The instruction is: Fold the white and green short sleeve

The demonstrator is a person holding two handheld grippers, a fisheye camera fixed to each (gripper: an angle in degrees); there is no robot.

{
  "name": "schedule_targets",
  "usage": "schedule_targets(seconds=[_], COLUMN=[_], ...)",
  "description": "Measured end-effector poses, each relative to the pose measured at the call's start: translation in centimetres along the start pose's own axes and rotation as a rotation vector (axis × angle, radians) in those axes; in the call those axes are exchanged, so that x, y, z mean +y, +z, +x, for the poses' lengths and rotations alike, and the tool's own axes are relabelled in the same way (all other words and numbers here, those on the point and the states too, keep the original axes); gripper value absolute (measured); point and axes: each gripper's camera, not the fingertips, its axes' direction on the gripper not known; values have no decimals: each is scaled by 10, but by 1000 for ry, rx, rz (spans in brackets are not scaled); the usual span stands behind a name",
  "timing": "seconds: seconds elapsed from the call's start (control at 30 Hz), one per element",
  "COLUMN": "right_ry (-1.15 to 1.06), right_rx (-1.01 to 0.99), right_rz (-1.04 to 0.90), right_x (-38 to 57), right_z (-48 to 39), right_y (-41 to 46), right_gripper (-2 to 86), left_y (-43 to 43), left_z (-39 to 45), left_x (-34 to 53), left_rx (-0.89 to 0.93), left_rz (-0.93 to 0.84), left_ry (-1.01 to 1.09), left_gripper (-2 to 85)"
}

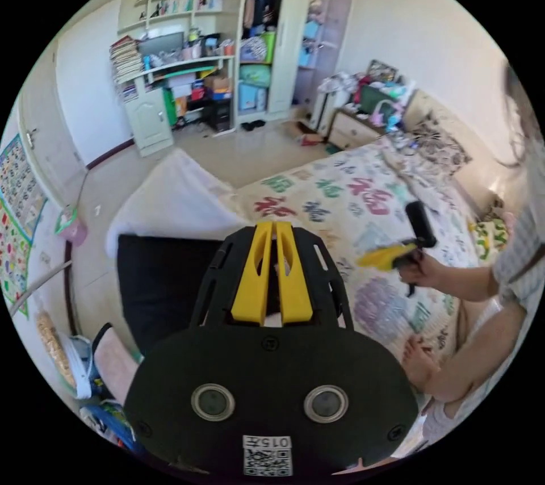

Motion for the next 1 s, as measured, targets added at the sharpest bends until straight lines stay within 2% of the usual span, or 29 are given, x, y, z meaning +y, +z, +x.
schedule_targets(seconds=[0.07, 0.13, 0.17, 0.2, 0.23, 0.3, 0.4, 0.47, 0.53, 0.57, 0.63, 0.73, 0.83, 1.0], right_ry=[-121, -263, -292, -319, -335, -310, -197, -94, 56, 79, 157, 238, 365, 399], right_rx=[65, 173, 194, 224, 257, 281, 286, 272, 307, 324, 382, 426, 401, 432], right_rz=[41, 2, -27, -68, -62, -64, -26, 44, 114, 125, 153, 199, 311, 359], right_x=[0, 8, 12, 23, 39, 68, 127, 167, 221, 235, 281, 331, 381, 429], right_z=[-34, -76, -84, -99, -112, -125, -141, -149, -160, -165, -187, -214, -234, -277], right_y=[-19, -32, -34, -42, -56, -84, -154, -205, -266, -278, -316, -351, -395, -450], right_gripper=[140, 131, 124, 68, 37, 26, 11, 4, -1, -1, -3, -4, -4, -2], left_y=[-12, -12, -8, 1, 8, 16, 42, 62, 101, 111, 142, 160, 164, 171], left_z=[40, 82, 91, 110, 126, 143, 177, 208, 271, 291, 374, 460, 518, 573], left_x=[18, 30, 32, 33, 36, 41, 42, 43, 37, 37, 50, 82, 114, 144], left_rx=[99, 359, 432, 512, 524, 567, 631, 580, 493, 458, 228, 84, 18, 9], left_rz=[62, 128, 137, 123, 124, 162, 102, 53, -184, -242, -373, -355, -254, -172], left_ry=[48, 83, 84, 107, 136, 115, 154, 215, 384, 443, 727, 1033, 1217, 1298], left_gripper=[-6, -4, -4, -1, 2, 11, 37, 49, 84, 92, 111, 106, 103, 97])
